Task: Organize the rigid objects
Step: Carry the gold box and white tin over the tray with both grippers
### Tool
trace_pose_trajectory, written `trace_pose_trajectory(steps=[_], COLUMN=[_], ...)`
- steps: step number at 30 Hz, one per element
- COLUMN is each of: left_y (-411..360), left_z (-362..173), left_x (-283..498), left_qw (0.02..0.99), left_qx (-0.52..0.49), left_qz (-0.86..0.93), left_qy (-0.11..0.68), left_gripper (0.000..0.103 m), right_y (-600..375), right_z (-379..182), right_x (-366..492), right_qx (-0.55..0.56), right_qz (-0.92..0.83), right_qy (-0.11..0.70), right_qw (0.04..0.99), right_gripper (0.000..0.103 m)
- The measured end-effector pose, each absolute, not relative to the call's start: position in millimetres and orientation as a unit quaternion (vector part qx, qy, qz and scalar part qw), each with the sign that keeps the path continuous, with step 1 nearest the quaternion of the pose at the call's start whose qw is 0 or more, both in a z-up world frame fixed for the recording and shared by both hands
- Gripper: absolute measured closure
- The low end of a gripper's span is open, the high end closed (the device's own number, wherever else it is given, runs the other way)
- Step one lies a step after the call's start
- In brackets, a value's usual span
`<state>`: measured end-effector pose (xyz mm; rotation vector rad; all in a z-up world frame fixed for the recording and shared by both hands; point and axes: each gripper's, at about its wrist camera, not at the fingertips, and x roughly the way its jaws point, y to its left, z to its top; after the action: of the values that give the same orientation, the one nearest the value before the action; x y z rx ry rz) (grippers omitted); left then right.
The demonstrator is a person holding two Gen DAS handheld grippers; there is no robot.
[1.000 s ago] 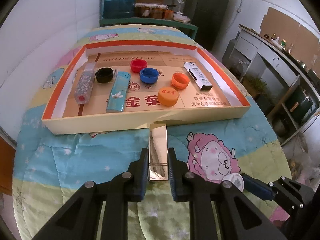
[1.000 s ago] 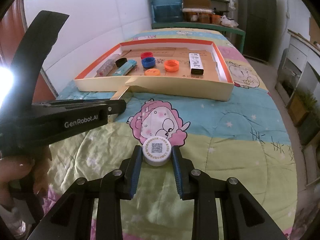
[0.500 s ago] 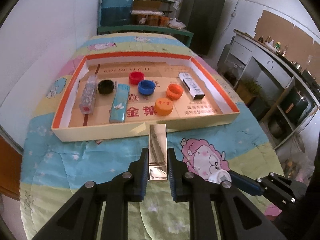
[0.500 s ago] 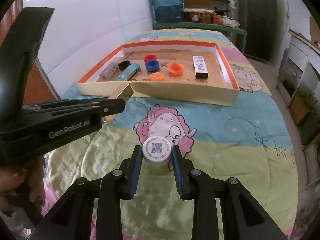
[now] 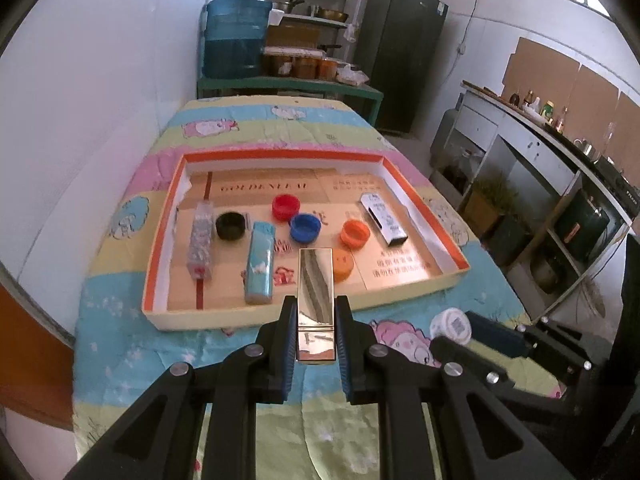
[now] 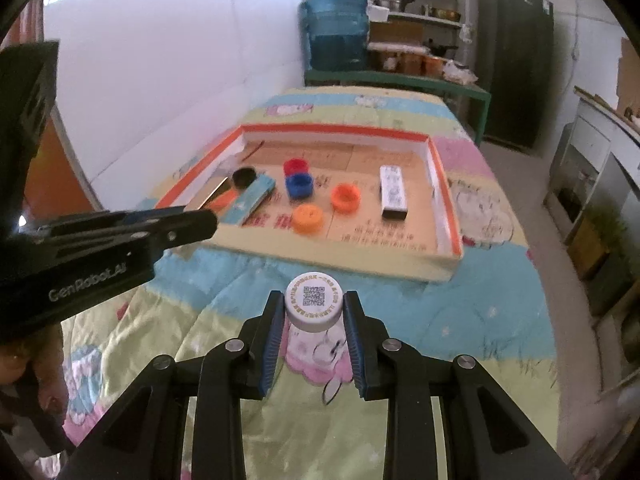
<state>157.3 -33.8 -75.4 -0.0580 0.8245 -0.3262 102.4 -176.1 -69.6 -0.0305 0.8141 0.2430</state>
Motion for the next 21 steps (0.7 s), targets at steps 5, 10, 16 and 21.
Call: trace_pose_trajectory(steps=[5,10,16,21], left_y=[-31.5,-28.2,-23.3,-22.0], left_z=[-66.4,-59.9,-54.7,-54.2], left_x=[171.1,187.4,212.5,232.8], left_qw=[0.905,0.905,0.905,0.904], left_qx=[-0.026,-0.025,-0.023,-0.015], left_qz=[-0.160,-0.162,-0.157,-0.151], left_qy=[0.394,0.392,0.395,0.399], left_gripper=[0.085,0.085,0.085,0.085], right_y=[-180.4,-182.4,-183.5,-183.7], right_z=[-55.4,-45.7,-41.5,-41.2], right_x=[116.9,134.9,161.6,183.0], right_qx=[-0.022,-0.030,-0.035,-0.036], right_qz=[0.115,0.118,0.125,0.133], right_qy=[0.383,0.376,0.373,0.376], right_qw=[0.916,0.919,0.919,0.916], right_gripper=[0.073,0.073,0.073,0.073])
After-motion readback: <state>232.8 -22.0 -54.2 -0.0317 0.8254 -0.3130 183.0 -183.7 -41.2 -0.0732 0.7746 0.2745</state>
